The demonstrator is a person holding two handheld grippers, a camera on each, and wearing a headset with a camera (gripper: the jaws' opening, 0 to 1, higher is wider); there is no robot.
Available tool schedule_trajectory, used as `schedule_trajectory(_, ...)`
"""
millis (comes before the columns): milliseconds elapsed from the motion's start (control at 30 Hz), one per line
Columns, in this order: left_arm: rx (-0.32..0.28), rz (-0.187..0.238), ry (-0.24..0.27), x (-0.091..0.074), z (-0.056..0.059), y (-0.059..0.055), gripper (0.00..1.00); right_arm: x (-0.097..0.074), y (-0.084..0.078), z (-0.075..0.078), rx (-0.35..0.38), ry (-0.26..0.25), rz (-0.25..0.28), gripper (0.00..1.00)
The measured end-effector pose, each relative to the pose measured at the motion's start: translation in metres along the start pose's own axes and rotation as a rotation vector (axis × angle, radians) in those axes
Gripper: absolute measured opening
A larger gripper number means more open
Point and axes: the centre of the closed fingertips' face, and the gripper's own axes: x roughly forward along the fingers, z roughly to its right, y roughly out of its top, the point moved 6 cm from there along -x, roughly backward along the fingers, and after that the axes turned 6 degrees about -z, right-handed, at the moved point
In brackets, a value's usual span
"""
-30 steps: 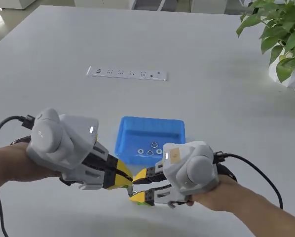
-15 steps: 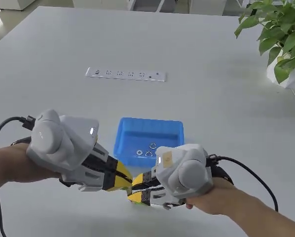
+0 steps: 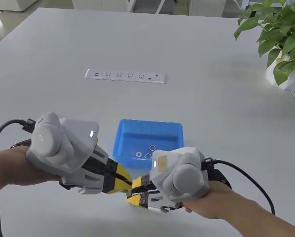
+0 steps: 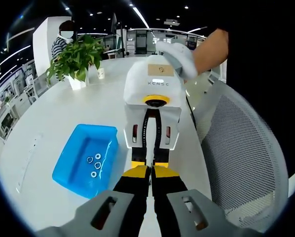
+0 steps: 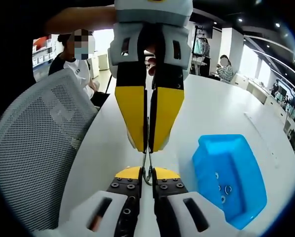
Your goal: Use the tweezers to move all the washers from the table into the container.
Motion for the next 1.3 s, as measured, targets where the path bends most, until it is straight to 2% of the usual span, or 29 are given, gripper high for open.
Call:
schedule_trajectory(1033,-0.02,-0.019,0.002,0.0005,-0.0022,-0.0069,0.07,0.0005,0.0011,-0.0013,-0.009,-0.011,-0.007,0.07)
schedule_trajectory(1300,-0.037,0.01,0.028,-0.0064,-0.0037,-0.0064,0.14,0.0007,0.0021,-0.0019,-0.015,-0.008,-0.008,0.07)
